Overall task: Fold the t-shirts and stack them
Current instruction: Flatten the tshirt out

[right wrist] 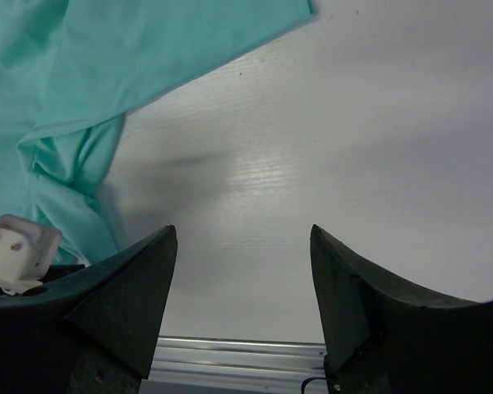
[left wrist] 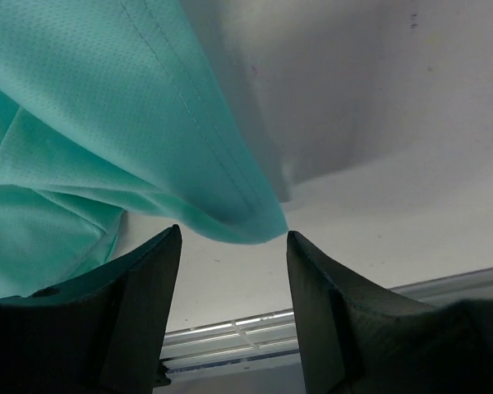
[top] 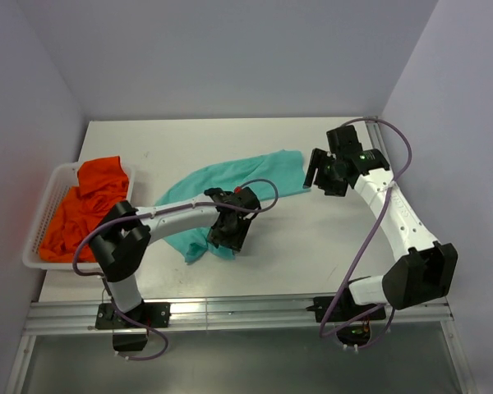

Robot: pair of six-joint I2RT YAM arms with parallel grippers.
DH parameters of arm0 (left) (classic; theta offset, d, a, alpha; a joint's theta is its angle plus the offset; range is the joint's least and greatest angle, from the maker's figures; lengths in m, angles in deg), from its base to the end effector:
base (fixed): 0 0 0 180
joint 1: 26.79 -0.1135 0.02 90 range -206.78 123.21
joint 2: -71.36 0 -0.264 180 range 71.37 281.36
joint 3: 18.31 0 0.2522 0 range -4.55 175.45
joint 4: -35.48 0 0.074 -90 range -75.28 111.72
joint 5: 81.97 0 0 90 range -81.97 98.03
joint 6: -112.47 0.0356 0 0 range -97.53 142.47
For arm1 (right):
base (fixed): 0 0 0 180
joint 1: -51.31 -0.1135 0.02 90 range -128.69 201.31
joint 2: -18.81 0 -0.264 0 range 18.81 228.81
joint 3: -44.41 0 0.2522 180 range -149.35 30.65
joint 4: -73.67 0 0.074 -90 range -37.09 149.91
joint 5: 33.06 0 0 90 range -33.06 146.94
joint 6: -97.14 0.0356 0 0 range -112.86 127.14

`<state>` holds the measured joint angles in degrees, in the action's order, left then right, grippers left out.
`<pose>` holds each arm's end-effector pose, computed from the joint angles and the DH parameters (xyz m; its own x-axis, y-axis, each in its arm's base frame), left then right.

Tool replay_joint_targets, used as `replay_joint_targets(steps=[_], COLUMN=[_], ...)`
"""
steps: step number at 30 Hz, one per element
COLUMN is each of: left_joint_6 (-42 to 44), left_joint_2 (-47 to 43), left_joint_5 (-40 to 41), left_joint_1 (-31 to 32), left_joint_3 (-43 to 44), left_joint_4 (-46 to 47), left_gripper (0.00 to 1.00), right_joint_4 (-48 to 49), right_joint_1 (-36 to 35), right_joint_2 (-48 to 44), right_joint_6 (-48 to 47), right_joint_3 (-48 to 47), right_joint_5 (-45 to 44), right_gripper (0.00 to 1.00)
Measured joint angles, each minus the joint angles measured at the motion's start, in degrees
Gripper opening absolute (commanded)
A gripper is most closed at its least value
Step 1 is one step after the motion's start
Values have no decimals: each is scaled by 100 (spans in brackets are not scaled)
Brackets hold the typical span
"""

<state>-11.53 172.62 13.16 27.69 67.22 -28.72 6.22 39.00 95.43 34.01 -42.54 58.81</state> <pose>0.1963 -0.2695 0.1963 -0.9225 0.3337 -0.1942 0.3447 0.9384 -0.0248 0.2601 0.0580 0.3235 -0.8360 0.2799 -0.4719 0.1653 0.9486 0.2698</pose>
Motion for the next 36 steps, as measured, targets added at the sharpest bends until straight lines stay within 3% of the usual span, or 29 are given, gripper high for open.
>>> replay_joint_targets(steps=[6,9,10,11,14,15,17,19,21,24,36], left_joint_6=[-11,-13,-13,-17,-35,-46,-55,-81,-120,-175,-433], left_joint_2=[450,634,664,664,671,671,671,671,671,658,-61], left_joint_5=[31,13,2,9,24,33,55,133,245,400,643], left_joint_1=[11,13,13,13,15,15,22,35,37,37,37], left_joint_3=[-33,-31,-24,-17,-15,-11,0,17,48,120,155], left_joint_4=[264,393,404,415,452,452,450,431,402,306,2], left_gripper=[61,56,52,32,0,0,0,0,0,0,0], right_joint_4=[-33,-35,-37,-33,-28,-20,37,103,212,433,804], right_joint_1=[33,37,37,37,37,39,52,74,94,120,166], right_joint_2=[199,251,258,262,275,284,321,409,551,907,2498], right_joint_6=[-96,-105,-105,-107,-107,-101,-103,-31,48,170,365], right_joint_3=[-164,-179,-179,-179,-177,-175,-144,-116,-81,-24,-446], right_joint_5=[-7,-17,-22,-31,-55,-59,-70,-74,-57,31,92], right_gripper=[73,73,72,72,62,45,38,48,70,82,77])
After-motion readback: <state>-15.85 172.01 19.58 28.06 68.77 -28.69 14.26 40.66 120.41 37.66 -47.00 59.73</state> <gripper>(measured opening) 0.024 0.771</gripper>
